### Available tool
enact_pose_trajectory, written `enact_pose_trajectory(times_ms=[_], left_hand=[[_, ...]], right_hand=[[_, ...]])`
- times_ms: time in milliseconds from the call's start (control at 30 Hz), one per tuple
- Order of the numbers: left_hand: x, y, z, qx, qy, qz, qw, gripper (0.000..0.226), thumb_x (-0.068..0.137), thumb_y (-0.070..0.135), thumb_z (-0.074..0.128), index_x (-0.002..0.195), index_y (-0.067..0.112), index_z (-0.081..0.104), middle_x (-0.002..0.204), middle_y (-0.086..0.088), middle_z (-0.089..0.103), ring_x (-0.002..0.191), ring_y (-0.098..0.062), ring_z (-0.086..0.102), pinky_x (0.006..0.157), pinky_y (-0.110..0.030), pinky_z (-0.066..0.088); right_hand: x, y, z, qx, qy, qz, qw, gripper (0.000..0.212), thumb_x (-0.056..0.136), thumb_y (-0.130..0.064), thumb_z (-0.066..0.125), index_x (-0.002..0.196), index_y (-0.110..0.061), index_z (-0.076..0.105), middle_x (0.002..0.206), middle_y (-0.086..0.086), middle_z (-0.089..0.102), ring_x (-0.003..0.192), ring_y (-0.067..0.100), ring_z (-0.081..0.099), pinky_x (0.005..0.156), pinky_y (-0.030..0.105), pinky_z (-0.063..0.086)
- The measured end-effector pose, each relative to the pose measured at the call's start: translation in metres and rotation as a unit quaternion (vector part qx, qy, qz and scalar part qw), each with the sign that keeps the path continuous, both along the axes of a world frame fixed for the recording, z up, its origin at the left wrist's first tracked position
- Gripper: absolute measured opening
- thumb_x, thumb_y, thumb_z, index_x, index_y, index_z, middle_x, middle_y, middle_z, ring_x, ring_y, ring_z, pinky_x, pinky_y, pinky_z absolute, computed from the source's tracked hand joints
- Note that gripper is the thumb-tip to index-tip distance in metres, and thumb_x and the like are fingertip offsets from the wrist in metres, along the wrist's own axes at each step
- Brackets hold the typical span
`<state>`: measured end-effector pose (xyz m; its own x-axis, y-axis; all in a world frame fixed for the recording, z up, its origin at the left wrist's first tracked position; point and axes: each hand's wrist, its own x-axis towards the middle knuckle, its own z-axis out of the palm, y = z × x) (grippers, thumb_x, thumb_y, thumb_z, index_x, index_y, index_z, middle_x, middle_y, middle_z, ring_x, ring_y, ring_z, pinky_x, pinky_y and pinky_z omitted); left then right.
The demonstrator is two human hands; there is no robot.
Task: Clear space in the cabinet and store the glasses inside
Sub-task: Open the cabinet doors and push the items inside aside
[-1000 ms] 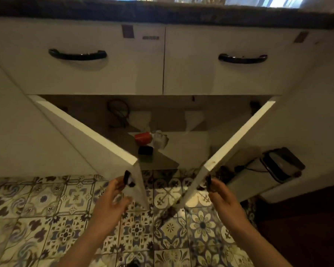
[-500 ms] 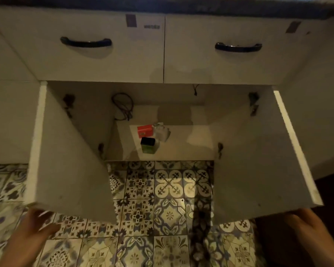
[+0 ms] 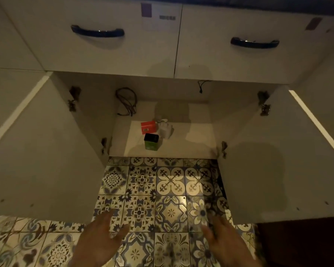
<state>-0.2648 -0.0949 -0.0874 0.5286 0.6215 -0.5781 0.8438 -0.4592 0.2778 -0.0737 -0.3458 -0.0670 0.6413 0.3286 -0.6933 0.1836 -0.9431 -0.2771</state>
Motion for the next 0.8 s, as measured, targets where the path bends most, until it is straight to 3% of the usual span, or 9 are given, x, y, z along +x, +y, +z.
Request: enact_pose_trajectory(times_ms=[100,267,567,800], left_hand=[[0.058,-0.002,0.008,0.059,-0.059,-0.132,0.988,0.084,0.086,0.081,0.025,0.156,0.034,0.019,0.164,0.002,0.019,0.148,-0.021,0.022,0.121,-0.044,0.017],[0.135,0.017,0.033,0.164,-0.141,-0.220,0.951,0.083,0.086,0.078,0.028,0.155,0.034,0.018,0.163,-0.002,0.021,0.148,-0.025,0.018,0.121,-0.047,0.008],[0.168,0.046,0.054,0.176,-0.126,-0.208,0.954,0.086,0.087,0.077,0.034,0.157,0.037,0.005,0.167,0.001,0.004,0.152,-0.022,0.001,0.120,-0.045,-0.004],[0.176,0.038,0.052,0.159,-0.120,-0.208,0.958,0.084,0.087,0.078,0.032,0.157,0.037,0.006,0.167,0.000,0.007,0.152,-0.022,0.004,0.121,-0.045,0.002]], right_hand=[[0.010,0.053,0.011,0.058,-0.071,0.114,0.989,0.066,0.099,-0.063,0.023,0.157,-0.031,0.022,0.166,0.003,0.020,0.150,0.024,0.020,0.119,0.039,0.025],[0.050,0.116,0.040,0.107,-0.190,0.188,0.958,0.063,0.102,-0.058,0.022,0.155,-0.024,0.025,0.162,0.009,0.026,0.148,0.029,0.023,0.119,0.048,0.026],[0.092,0.129,0.056,0.089,-0.246,0.187,0.947,0.063,0.102,-0.056,0.018,0.157,-0.025,0.019,0.166,0.012,0.013,0.153,0.030,0.008,0.122,0.054,0.015],[0.107,0.117,0.047,0.100,-0.213,0.180,0.955,0.062,0.101,-0.057,0.019,0.155,-0.027,0.018,0.166,0.009,0.013,0.153,0.028,0.007,0.123,0.051,0.015]])
